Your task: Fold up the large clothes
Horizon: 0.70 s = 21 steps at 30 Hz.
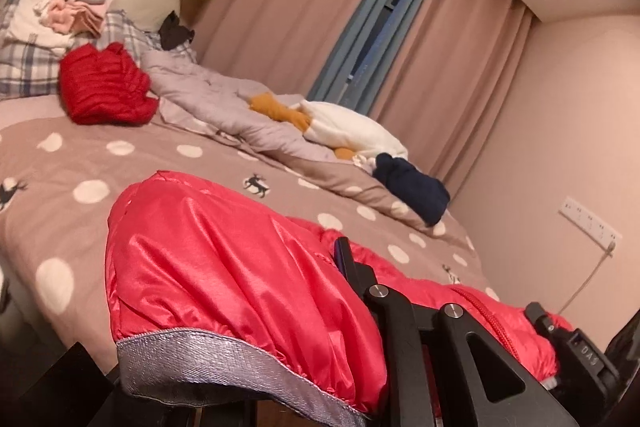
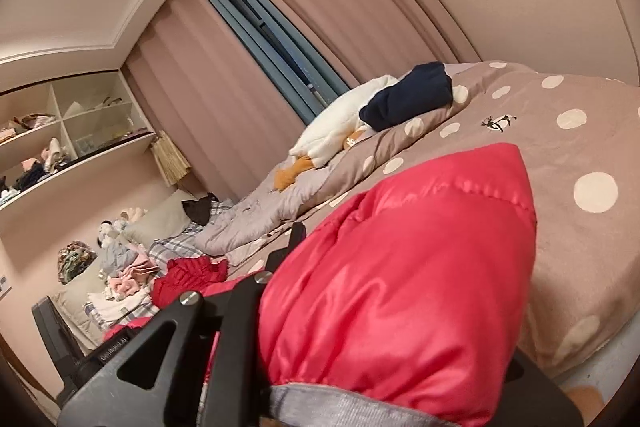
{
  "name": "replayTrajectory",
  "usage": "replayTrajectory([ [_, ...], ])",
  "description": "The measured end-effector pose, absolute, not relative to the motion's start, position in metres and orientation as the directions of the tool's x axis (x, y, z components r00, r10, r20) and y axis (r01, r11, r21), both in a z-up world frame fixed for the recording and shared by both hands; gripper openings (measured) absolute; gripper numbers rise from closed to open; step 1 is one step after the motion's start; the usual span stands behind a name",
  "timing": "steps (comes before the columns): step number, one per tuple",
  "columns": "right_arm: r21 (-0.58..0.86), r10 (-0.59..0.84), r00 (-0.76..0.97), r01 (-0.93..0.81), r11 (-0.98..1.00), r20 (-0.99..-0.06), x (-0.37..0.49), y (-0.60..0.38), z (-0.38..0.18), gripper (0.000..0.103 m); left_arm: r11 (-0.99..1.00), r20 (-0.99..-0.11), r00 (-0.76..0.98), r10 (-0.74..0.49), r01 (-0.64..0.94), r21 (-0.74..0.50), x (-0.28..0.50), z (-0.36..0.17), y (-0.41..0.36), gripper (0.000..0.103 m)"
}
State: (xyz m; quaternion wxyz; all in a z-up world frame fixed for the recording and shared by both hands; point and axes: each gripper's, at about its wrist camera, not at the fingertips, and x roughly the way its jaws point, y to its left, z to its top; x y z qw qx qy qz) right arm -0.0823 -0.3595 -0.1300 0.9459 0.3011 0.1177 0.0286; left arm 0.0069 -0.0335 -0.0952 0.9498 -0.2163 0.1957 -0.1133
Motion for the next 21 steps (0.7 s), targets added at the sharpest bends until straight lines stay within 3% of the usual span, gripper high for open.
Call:
replayTrajectory([
  [8, 0.522, 0.08, 0.912, 0.157, 0.838, -0.403, 0.001, -0.372, -0.101, 0.017, 0.913, -0.34, 0.897, -0.282, 0.142, -0.382, 0.077, -0.078, -0.064, 0.016],
  [13, 0.497, 0.034, 0.858, 0.264, 0.826, -0.513, 0.063, -0.377, -0.116, 0.017, 0.901, -0.429, 0.852, -0.298, 0.104, -0.421, 0.141, -0.097, -0.072, 0.016],
  [16, 0.452, 0.029, 0.836, 0.267, 0.851, -0.549, 0.088, -0.373, -0.134, 0.017, 0.904, -0.465, 0.838, -0.285, 0.074, -0.42, 0.158, -0.121, -0.07, 0.016],
  [21, 0.436, 0.024, 0.854, 0.241, 0.867, -0.52, 0.096, -0.369, -0.157, 0.019, 0.915, -0.529, 0.806, -0.266, 0.038, -0.401, 0.175, -0.161, -0.069, 0.016],
])
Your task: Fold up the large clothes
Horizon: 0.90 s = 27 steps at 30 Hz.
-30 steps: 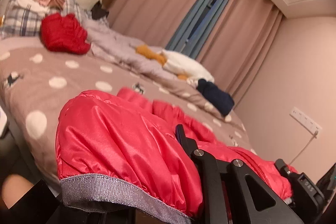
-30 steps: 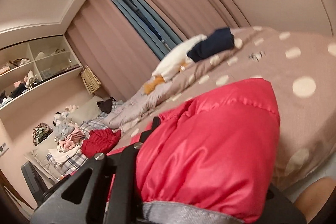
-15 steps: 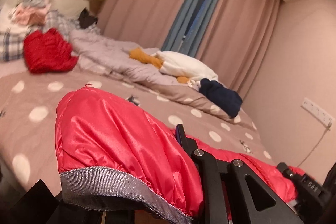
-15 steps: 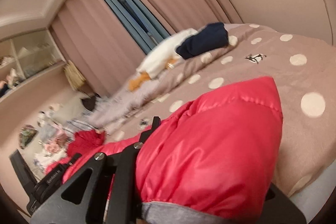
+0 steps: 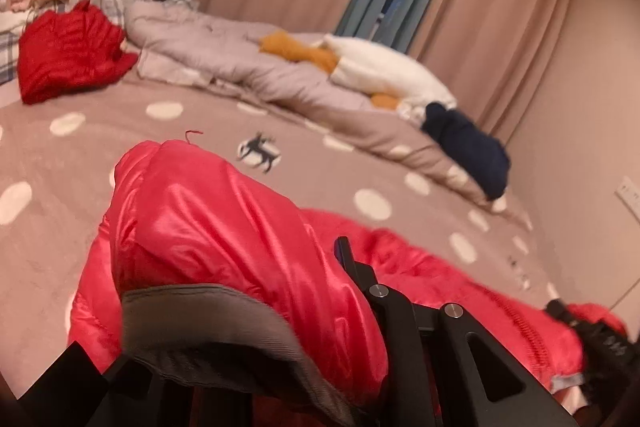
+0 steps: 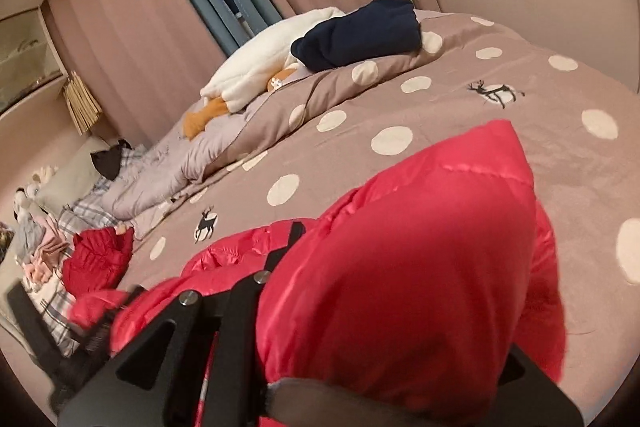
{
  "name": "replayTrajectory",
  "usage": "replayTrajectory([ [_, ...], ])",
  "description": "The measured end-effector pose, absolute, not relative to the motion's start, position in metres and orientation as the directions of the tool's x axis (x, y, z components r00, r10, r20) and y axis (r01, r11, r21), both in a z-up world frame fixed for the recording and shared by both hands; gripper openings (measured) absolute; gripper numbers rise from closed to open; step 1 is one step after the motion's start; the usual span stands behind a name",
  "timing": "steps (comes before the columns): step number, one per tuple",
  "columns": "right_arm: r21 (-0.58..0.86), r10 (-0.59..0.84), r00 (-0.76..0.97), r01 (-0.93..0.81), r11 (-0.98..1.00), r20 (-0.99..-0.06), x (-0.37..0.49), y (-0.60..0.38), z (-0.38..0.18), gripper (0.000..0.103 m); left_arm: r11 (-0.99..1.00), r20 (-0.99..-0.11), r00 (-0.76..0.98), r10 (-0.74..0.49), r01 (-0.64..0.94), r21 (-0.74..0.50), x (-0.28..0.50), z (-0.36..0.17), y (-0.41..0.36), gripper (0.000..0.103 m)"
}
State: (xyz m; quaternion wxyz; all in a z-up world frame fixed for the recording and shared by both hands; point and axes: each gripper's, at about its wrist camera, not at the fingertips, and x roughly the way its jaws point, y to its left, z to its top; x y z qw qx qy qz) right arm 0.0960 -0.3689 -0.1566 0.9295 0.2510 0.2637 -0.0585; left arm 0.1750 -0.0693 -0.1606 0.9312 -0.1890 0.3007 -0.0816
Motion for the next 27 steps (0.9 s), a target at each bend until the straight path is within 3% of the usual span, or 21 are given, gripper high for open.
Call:
replayTrajectory([
  [5, 0.385, 0.014, 0.87, 0.204, 0.9, -0.493, 0.101, -0.366, -0.154, 0.021, 0.885, -0.501, 0.815, -0.291, 0.031, -0.464, 0.176, -0.16, -0.064, 0.016],
  [17, 0.4, -0.012, 0.879, 0.229, 0.887, -0.477, 0.093, -0.365, -0.164, 0.022, 0.893, -0.484, 0.829, -0.279, 0.039, -0.447, 0.169, -0.158, -0.065, 0.022],
  [19, 0.405, -0.006, 0.883, 0.221, 0.887, -0.469, 0.091, -0.363, -0.163, 0.029, 0.889, -0.481, 0.831, -0.28, 0.035, -0.456, 0.168, -0.157, -0.062, 0.025],
  [20, 0.409, -0.002, 0.883, 0.219, 0.886, -0.469, 0.091, -0.363, -0.164, 0.032, 0.885, -0.478, 0.831, -0.285, 0.036, -0.464, 0.167, -0.157, -0.061, 0.033],
  [21, 0.412, 0.002, 0.885, 0.215, 0.885, -0.466, 0.09, -0.362, -0.164, 0.043, 0.879, -0.47, 0.834, -0.289, 0.036, -0.476, 0.166, -0.158, -0.06, 0.045],
  [22, 0.413, 0.007, 0.889, 0.205, 0.887, -0.457, 0.089, -0.36, -0.164, 0.052, 0.875, -0.463, 0.837, -0.29, 0.036, -0.484, 0.166, -0.158, -0.058, 0.049],
  [27, 0.388, -0.015, 0.894, 0.209, 0.898, -0.447, 0.084, -0.357, -0.162, 0.055, 0.875, -0.45, 0.848, -0.28, 0.032, -0.484, 0.164, -0.155, -0.056, 0.053],
])
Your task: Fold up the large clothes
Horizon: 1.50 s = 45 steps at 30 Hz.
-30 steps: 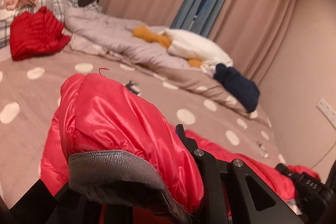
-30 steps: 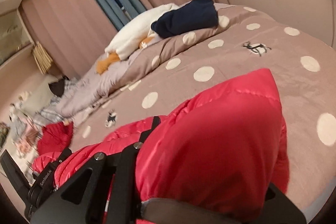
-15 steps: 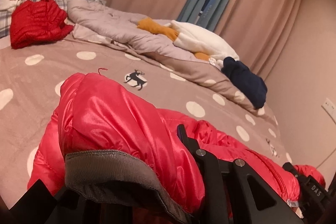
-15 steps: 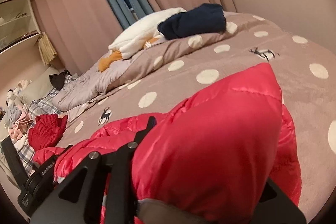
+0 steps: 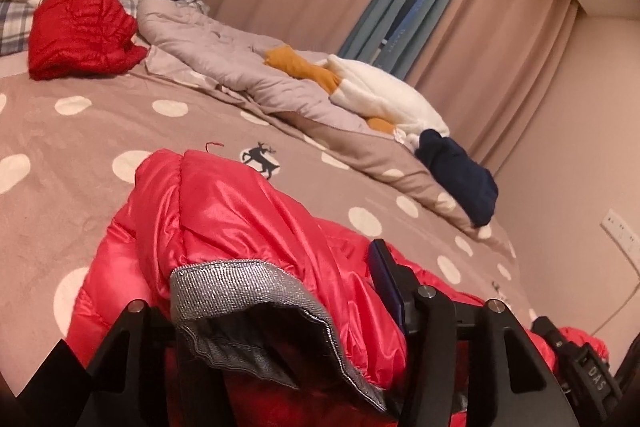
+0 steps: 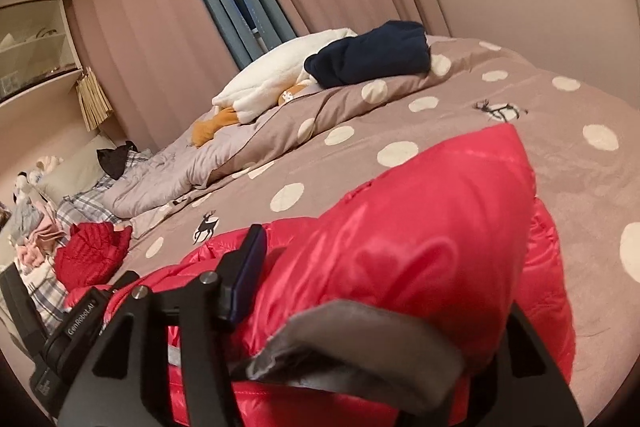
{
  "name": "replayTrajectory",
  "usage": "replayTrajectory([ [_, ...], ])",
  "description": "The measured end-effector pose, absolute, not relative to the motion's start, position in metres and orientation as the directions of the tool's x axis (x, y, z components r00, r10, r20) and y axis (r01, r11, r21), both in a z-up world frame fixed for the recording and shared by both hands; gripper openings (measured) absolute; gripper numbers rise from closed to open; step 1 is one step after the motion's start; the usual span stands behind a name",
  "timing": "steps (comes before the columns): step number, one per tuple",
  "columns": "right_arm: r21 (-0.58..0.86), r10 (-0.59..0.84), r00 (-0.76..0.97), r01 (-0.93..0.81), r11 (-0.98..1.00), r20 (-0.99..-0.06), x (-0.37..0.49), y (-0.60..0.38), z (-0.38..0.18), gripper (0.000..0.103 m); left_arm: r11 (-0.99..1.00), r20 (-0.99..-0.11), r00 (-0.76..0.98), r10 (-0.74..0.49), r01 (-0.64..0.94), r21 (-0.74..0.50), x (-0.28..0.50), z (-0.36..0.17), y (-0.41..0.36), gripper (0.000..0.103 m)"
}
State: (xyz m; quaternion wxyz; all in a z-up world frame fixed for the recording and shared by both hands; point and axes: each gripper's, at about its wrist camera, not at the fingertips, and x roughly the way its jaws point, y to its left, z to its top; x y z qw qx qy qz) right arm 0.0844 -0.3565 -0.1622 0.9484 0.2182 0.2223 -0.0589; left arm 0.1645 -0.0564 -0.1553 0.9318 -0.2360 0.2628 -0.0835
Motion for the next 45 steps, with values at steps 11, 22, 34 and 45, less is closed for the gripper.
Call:
replayTrajectory([
  [11, 0.442, 0.0, 0.903, 0.21, 0.872, -0.429, 0.08, -0.366, -0.162, 0.073, 0.871, -0.403, 0.883, -0.242, 0.014, -0.491, 0.156, -0.155, -0.05, 0.083],
  [22, 0.469, -0.035, 0.952, 0.181, 0.864, -0.304, 0.054, -0.377, -0.137, 0.101, 0.803, -0.294, 0.945, -0.144, -0.062, -0.593, 0.143, -0.133, -0.003, 0.09],
  [34, 0.497, -0.098, 0.961, 0.22, 0.839, -0.259, 0.034, -0.398, -0.124, 0.103, 0.752, -0.299, 0.951, -0.074, -0.144, -0.643, 0.144, -0.133, 0.026, 0.091],
  [45, 0.47, -0.091, 0.942, 0.242, 0.849, -0.322, 0.046, -0.385, -0.132, 0.103, 0.824, -0.288, 0.95, -0.118, -0.068, -0.562, 0.139, -0.128, 0.003, 0.1],
])
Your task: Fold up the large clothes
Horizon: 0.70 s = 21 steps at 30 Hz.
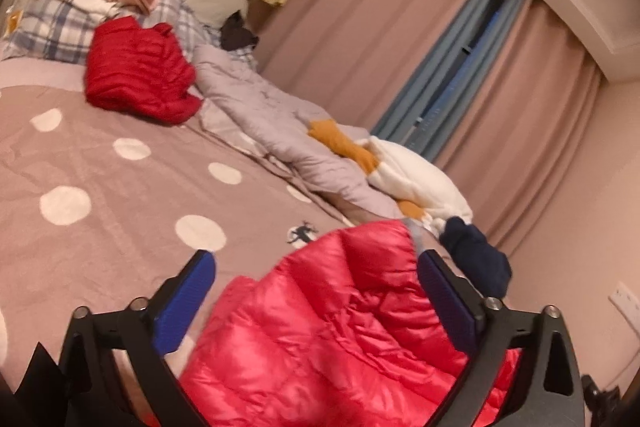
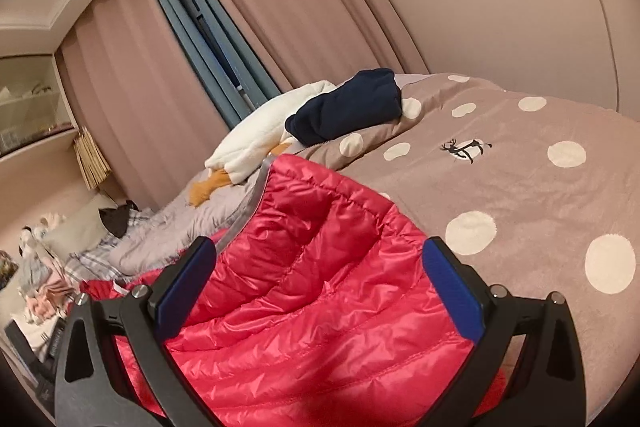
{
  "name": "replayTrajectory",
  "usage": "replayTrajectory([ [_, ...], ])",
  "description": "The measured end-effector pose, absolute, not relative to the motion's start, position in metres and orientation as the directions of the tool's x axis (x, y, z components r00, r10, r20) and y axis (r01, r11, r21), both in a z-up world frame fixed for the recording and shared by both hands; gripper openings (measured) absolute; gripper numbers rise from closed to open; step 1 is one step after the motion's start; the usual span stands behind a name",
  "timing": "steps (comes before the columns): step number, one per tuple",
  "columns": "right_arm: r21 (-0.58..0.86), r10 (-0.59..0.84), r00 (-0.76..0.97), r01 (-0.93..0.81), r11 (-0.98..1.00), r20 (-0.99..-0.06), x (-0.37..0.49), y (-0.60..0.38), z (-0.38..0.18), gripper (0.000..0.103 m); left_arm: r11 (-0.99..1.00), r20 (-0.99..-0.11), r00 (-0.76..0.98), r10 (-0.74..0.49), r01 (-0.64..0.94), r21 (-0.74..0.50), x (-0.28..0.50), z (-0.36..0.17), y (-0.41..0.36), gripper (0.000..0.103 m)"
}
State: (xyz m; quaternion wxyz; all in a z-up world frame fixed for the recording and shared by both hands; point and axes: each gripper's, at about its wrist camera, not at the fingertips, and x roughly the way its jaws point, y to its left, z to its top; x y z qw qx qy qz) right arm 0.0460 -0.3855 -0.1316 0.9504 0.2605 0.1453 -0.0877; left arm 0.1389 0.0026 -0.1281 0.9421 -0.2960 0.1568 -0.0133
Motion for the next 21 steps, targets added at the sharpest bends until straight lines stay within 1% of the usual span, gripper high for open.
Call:
replayTrajectory([
  [4, 0.479, -0.063, 0.945, 0.22, 0.85, -0.322, 0.054, -0.381, -0.132, 0.103, 0.846, -0.285, 0.946, -0.152, -0.025, -0.532, 0.14, -0.127, -0.008, 0.101],
  [8, 0.433, -0.015, 0.945, 0.164, 0.886, -0.327, 0.073, -0.371, -0.125, 0.103, 0.876, -0.278, 0.942, -0.19, 0.035, -0.481, 0.149, -0.123, -0.024, 0.102],
  [10, 0.401, -0.004, 0.941, 0.148, 0.904, -0.338, 0.085, -0.368, -0.125, 0.103, 0.893, -0.295, 0.932, -0.208, 0.058, -0.446, 0.16, -0.125, -0.035, 0.102],
  [11, 0.385, 0.0, 0.936, 0.145, 0.912, -0.352, 0.093, -0.367, -0.127, 0.103, 0.899, -0.32, 0.923, -0.216, 0.059, -0.435, 0.167, -0.128, -0.04, 0.102],
  [14, 0.331, -0.014, 0.902, 0.172, 0.928, -0.431, 0.114, -0.369, -0.147, 0.103, 0.894, -0.427, 0.874, -0.232, 0.019, -0.447, 0.193, -0.145, -0.045, 0.102],
  [16, 0.297, -0.055, 0.865, 0.231, 0.927, -0.499, 0.128, -0.374, -0.166, 0.102, 0.888, -0.465, 0.849, -0.252, 0.012, -0.46, 0.204, -0.156, -0.045, 0.102],
  [18, 0.281, -0.045, 0.808, 0.256, 0.925, -0.587, 0.15, -0.378, -0.184, 0.102, 0.883, -0.509, 0.813, -0.283, 0.014, -0.47, 0.215, -0.166, -0.047, 0.102],
  [19, 0.273, -0.042, 0.767, 0.279, 0.921, -0.64, 0.162, -0.38, -0.195, 0.102, 0.886, -0.536, 0.792, -0.293, 0.014, -0.464, 0.221, -0.171, -0.049, 0.102],
  [20, 0.26, -0.049, 0.741, 0.296, 0.919, -0.669, 0.172, -0.381, -0.204, 0.103, 0.893, -0.56, 0.775, -0.291, 0.011, -0.45, 0.225, -0.176, -0.053, 0.102],
  [21, 0.249, -0.058, 0.736, 0.301, 0.921, -0.674, 0.175, -0.38, -0.209, 0.103, 0.906, -0.588, 0.757, -0.285, 0.012, -0.423, 0.231, -0.183, -0.058, 0.102],
])
